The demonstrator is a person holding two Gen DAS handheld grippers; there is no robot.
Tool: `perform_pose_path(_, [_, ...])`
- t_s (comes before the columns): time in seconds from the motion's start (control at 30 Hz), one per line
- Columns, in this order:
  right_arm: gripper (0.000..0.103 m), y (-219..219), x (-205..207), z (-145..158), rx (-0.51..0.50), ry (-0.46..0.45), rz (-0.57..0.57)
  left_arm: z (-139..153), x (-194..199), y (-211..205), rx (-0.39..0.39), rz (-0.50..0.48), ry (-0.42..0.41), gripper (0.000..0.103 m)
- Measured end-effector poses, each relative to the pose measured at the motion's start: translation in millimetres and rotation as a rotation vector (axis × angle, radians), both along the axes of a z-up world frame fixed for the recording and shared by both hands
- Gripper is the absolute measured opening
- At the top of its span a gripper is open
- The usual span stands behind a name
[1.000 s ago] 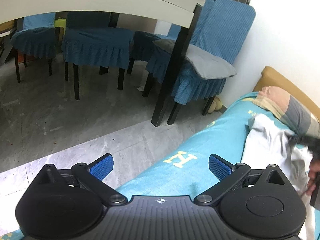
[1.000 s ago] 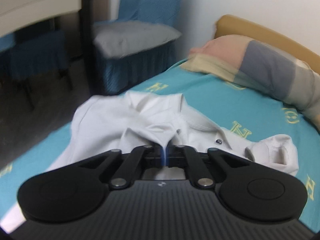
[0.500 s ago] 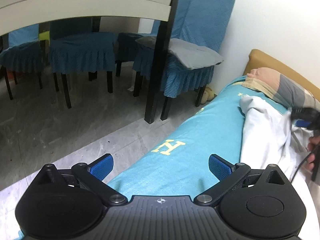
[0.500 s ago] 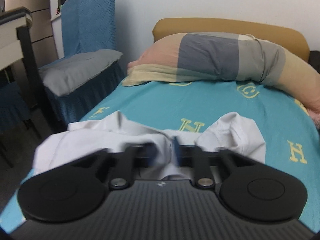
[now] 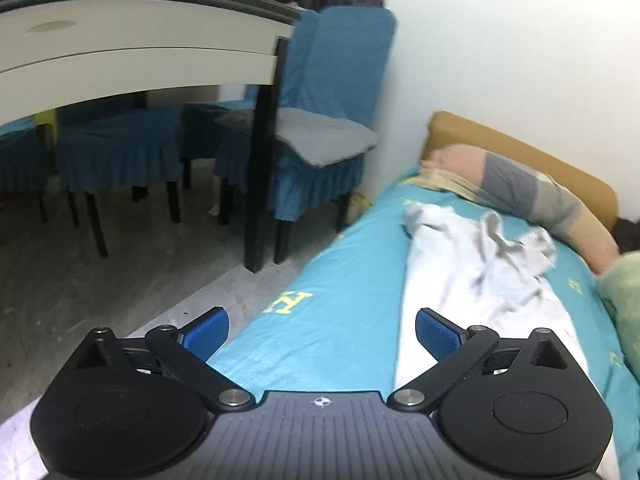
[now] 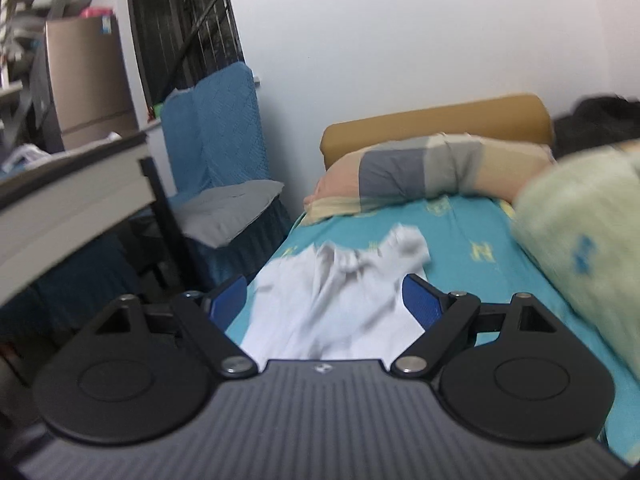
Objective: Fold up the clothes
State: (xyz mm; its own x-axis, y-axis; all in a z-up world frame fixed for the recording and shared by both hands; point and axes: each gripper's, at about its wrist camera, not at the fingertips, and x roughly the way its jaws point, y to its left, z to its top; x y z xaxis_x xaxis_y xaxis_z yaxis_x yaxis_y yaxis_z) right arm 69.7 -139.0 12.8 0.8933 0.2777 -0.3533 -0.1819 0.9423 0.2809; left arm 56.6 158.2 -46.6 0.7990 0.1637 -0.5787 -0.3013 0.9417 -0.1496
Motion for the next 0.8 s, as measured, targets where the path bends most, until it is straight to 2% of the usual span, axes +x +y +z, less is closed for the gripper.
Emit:
perform_pose_path(0.17, [0.086, -27.5, -80.2, -4.0, -0.017, 0.065, -0.001, 20.8, -7.7, 13.4, -0.101, -0.098, 0.088, 0.091])
perform_pose_path(0.3, [0.086, -50.8, -107.2, -8.9, 0.03, 0.129, -0.004, 34.6, -14.7, 37.4, -0.243, -0.183, 0.179, 0.089])
perform_pose_path(0.37, [0.086, -58.7, -113.5, -11.0, 0.063, 0.139, -0.006, 33.5, -15.6, 51.5, -0.288, -0.249, 0.257, 0.088])
perform_pose_path(0.47, [0.086, -65.3, -115.4, -15.5, 0.094, 0.143, -0.026, 22.2, -13.8, 74.4, -0.34, -0.364, 0.421, 0.083])
perform_pose_path(0.57, [0.086, -69.1, -110.6, -21.4, 0.112, 0.159, -0.03, 7.8, -15.5, 90.1, -0.339, -0.494, 0.555, 0.081])
perform_pose_path(0.6, [0.086, -70.4, -108.3, -23.9, 0.118, 0.171, -0.032, 2.0, -19.5, 93.6, -0.329, -0.504, 0.59, 0.074])
perform_pose_path(0.67, [0.086, -72.1, -104.3, -28.6, 0.126, 0.197, -0.037, -10.4, -27.7, 98.3, -0.311, -0.512, 0.653, 0.068])
perform_pose_path(0.73, [0.086, -72.8, -102.1, -32.5, 0.131, 0.22, -0.041, -23.1, -32.2, 100.1, -0.287, -0.527, 0.711, 0.065])
perform_pose_path(0.8, [0.086, -73.3, -100.9, -35.5, 0.134, 0.239, -0.045, -35.6, -35.1, 101.4, -0.304, -0.528, 0.763, 0.049])
